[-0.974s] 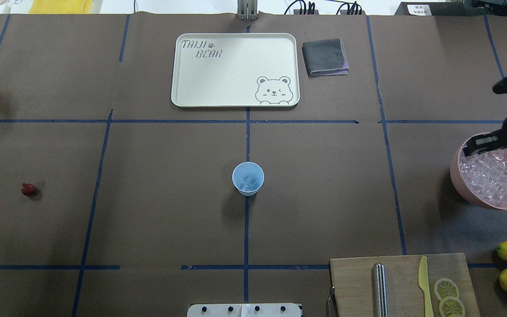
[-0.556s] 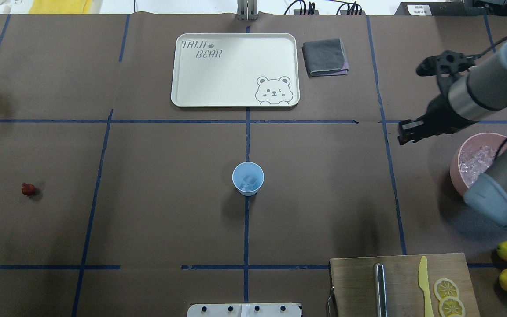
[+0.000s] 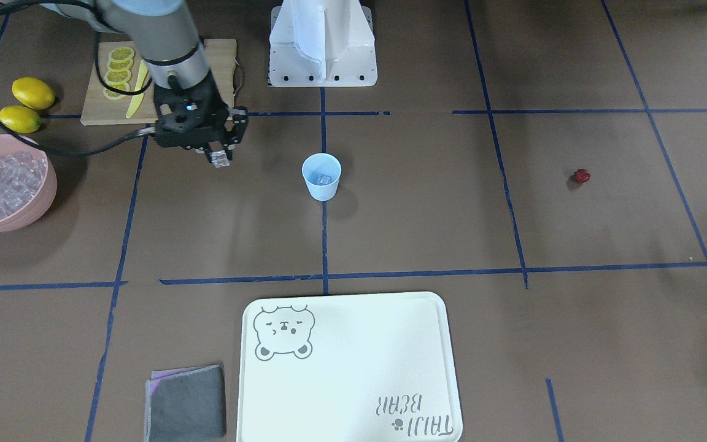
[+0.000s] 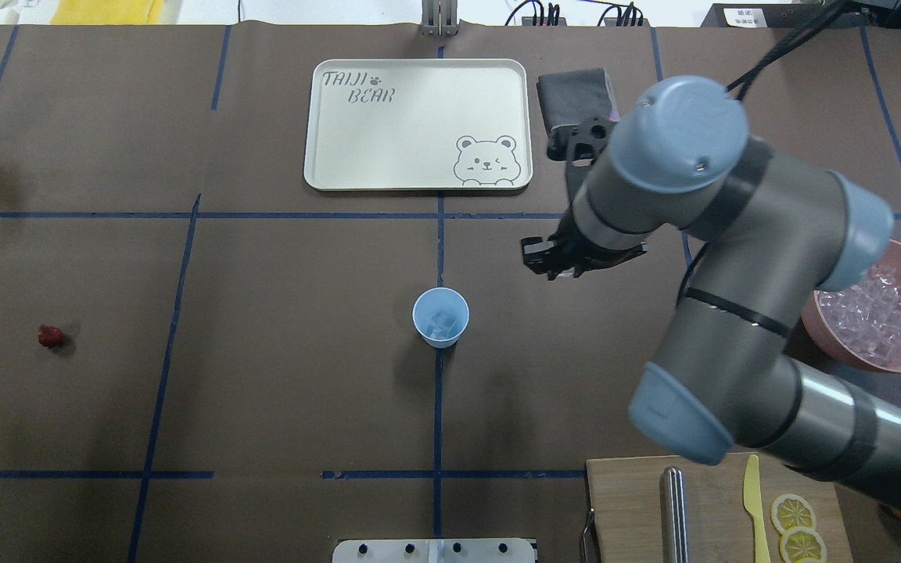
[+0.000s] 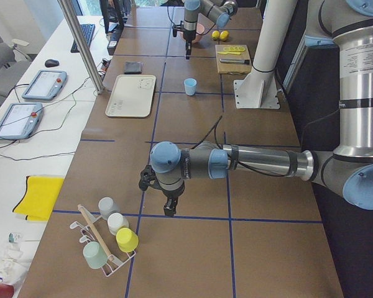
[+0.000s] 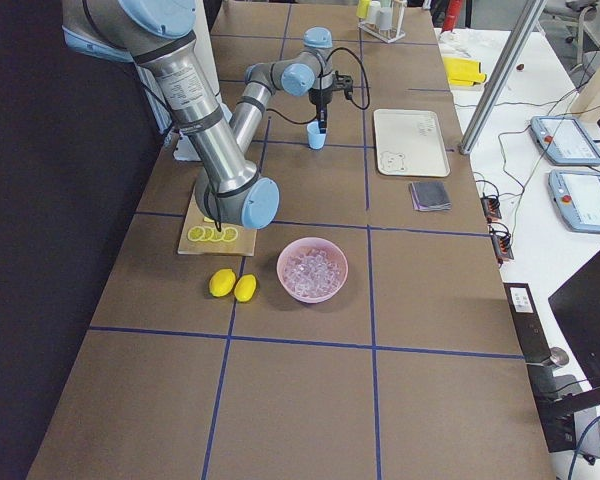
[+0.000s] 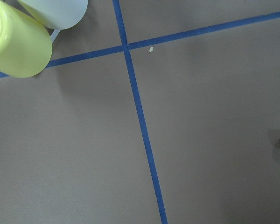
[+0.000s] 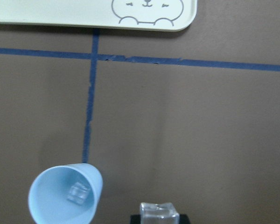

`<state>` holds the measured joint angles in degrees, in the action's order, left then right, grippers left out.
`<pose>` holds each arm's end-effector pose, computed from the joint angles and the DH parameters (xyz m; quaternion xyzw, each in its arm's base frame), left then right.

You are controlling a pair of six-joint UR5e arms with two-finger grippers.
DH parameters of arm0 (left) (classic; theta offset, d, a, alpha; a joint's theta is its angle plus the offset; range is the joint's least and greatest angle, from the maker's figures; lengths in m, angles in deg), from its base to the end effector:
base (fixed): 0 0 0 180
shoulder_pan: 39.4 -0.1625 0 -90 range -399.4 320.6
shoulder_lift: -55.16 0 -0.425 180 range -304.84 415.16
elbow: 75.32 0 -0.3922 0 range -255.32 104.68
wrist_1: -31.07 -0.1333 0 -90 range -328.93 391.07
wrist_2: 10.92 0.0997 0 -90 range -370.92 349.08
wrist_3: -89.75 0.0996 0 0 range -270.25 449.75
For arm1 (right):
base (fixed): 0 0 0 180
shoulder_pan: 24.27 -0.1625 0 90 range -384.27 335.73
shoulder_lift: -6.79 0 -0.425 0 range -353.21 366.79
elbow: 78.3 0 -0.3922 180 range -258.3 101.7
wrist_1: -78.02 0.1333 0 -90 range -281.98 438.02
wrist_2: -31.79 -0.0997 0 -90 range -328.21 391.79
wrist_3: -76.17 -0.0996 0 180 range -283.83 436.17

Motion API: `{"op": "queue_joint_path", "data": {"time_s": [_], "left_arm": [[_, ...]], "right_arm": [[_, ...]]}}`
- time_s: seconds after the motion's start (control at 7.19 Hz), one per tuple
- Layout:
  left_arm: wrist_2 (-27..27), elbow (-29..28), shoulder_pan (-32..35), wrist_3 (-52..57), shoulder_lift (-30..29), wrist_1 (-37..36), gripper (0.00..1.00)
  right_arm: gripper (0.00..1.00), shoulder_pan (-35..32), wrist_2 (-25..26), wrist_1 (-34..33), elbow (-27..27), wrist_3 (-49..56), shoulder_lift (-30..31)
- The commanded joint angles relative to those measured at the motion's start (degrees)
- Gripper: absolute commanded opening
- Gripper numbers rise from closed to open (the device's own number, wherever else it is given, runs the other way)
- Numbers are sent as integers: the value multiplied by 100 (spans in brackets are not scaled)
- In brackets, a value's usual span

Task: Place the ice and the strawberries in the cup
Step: 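Carry the ice cube over the cup and release it with the right gripper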

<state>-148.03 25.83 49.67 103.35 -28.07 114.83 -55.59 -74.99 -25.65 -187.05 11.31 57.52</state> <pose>-0.0532 -0.4393 0.6256 0.0293 0.3988 0.1095 0.9100 -0.4708 -0.4088 0.1573 0.0576 -0.3929 -0.0056 0.9178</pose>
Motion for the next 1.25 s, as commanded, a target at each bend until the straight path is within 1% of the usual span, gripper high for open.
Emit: {"op": "queue_joint_path", "data": {"time_s": [0.0,0.14,0.42,0.56,0.7,0.83,0.97,1.11], "left_arm": [[0,-7,-4,2,0,0,100],[0,1,-4,2,0,0,100],[0,10,-4,2,-18,0,100],[0,2,-12,2,-18,0,100],[0,10,-13,2,-18,0,100],[0,2,-13,-6,-18,0,100],[0,19,-13,2,-9,-9,100],[0,10,-13,-6,-9,-9,100]], "right_arm": [[0,617,622,-5,589,-683,-642],[0,653,633,4,792,-694,-792],[0,689,659,13,881,-694,-810],[4,689,659,13,899,-686,-802],[35,689,651,13,908,-651,-811],[86,715,668,13,908,-615,-793],[92,759,660,13,908,-633,-802],[92,768,659,13,908,-650,-802]]}}
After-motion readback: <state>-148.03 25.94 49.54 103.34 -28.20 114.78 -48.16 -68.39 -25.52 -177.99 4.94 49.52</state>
